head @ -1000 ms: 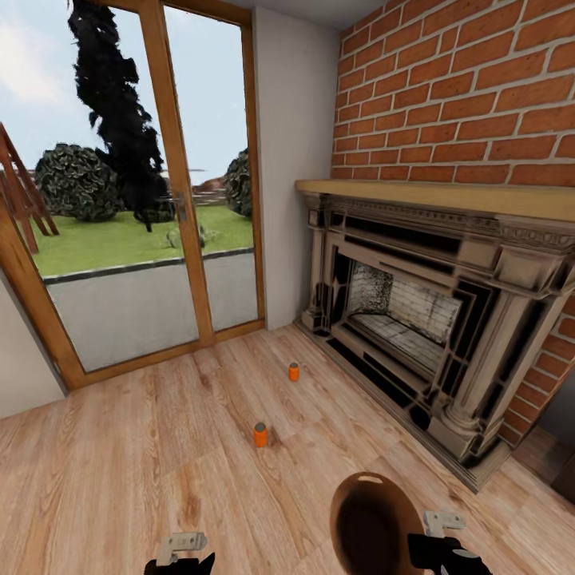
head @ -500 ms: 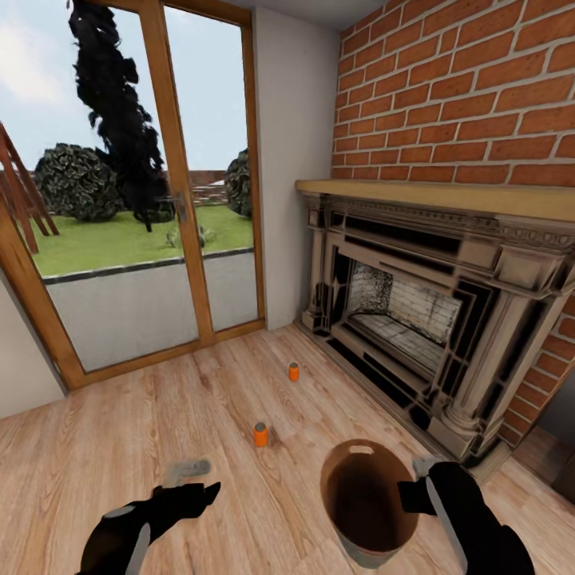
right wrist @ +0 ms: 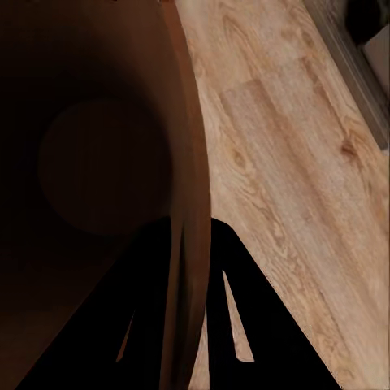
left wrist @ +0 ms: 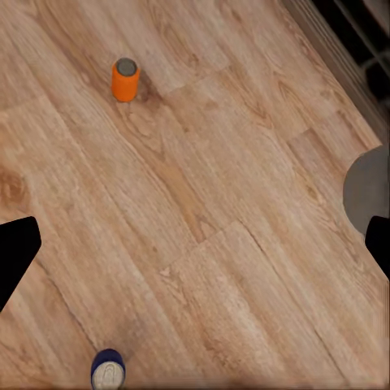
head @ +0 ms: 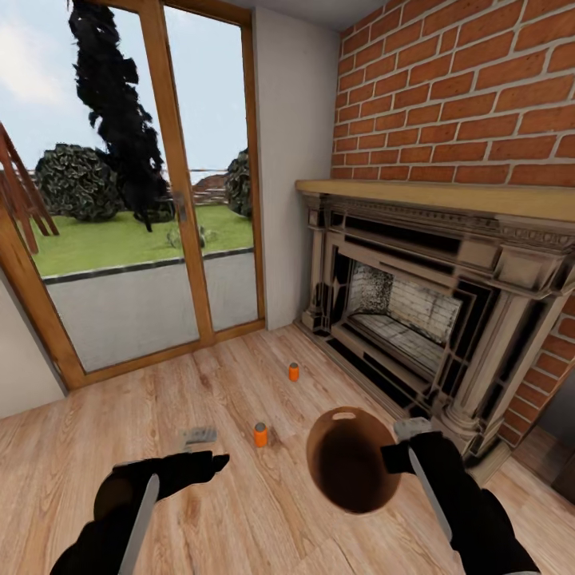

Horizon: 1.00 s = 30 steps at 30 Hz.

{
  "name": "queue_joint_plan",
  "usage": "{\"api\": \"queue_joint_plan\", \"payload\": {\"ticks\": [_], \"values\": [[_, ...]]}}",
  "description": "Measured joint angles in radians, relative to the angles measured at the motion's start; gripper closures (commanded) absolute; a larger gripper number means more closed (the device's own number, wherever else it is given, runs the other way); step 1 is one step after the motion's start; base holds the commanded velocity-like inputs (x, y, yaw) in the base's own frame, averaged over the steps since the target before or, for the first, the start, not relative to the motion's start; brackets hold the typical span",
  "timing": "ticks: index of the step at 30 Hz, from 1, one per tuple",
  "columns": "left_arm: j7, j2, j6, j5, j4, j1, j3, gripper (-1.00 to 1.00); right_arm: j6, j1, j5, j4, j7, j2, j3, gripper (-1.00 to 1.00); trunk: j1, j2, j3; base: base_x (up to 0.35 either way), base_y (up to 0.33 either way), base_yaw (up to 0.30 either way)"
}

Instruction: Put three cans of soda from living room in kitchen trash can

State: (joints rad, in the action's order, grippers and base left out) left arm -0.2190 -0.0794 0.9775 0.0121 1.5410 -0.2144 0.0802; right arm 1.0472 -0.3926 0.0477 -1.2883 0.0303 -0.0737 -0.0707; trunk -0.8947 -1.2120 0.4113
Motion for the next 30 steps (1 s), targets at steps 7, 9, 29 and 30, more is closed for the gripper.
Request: {"api": "queue_joint_plan", "payload": {"ticks": [7,9,29,30], "values": [[0.000,0.000,0.070,0.002,0.008,-0.054,0.000,-1.00,0.000,-0.001,0.010,-0.046,-0.001,-0.001,0.001,1.00,0.000,0.000,0.000,0.000,0.000,0.000],[0.000,0.001,0.070,0.002,0.008,-0.059,0.000,-1.00,0.000,-0.001,-0.005,-0.049,0.000,0.001,-0.001,1.00,0.000,0.000,0.000,0.000,0.000,0.000],[0.008,0.004,0.070,-0.011,0.005,-0.067,-0.001,-1.00,0.000,0.000,-0.009,-0.049,0.000,0.005,-0.007,1.00,0.000,0.000,0.011,0.000,0.000,0.000],[0.008,0.004,0.070,-0.010,0.005,-0.067,-0.001,-1.00,0.000,0.000,-0.008,-0.049,0.000,0.005,-0.007,1.00,0.000,0.000,0.013,0.000,0.000,0.000]]}}
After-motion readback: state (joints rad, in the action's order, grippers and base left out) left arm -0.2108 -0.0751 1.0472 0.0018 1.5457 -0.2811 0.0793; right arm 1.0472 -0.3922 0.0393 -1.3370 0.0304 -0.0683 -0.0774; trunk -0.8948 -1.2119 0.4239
